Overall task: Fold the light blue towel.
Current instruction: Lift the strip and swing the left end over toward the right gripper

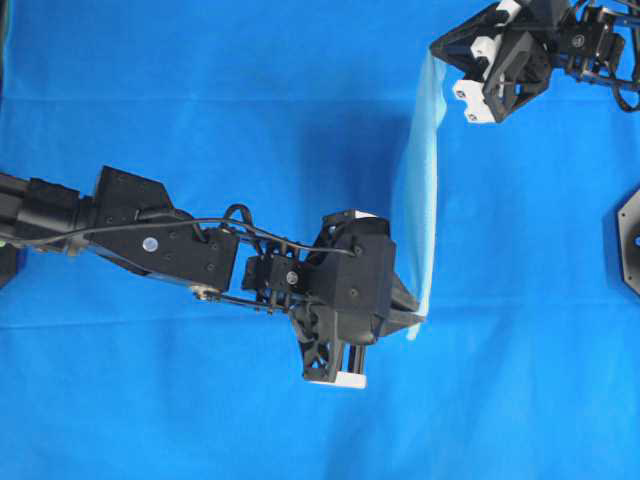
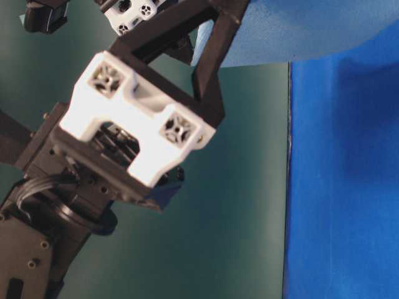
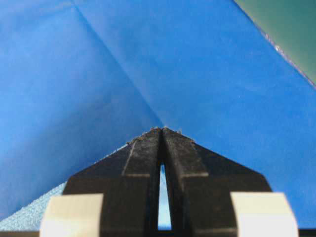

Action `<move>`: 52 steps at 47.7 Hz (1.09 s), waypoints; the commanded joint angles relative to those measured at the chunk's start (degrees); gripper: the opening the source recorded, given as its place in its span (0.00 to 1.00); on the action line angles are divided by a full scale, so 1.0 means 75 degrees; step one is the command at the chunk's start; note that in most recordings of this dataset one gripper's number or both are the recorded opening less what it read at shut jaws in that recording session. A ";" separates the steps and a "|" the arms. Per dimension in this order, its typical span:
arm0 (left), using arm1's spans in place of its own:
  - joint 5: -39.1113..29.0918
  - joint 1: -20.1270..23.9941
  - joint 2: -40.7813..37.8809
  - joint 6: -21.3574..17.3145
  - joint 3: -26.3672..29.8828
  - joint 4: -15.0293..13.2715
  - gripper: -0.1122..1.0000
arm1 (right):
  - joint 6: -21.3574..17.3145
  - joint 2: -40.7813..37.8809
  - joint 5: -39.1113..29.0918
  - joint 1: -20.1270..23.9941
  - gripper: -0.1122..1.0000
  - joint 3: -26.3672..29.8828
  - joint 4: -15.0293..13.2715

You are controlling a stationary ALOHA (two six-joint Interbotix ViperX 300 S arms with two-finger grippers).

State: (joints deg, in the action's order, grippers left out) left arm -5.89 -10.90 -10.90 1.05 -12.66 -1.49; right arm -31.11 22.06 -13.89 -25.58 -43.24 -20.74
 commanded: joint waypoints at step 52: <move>0.1828 -0.0234 -0.0738 0.0047 -0.0328 -0.0047 0.12 | -0.0117 -0.1055 0.0422 -0.0234 0.11 -0.0117 -0.0094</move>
State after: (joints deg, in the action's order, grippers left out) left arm 4.31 -10.90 -20.65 1.14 -11.25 -1.76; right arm -31.90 17.67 -14.24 -26.28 -47.29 -21.27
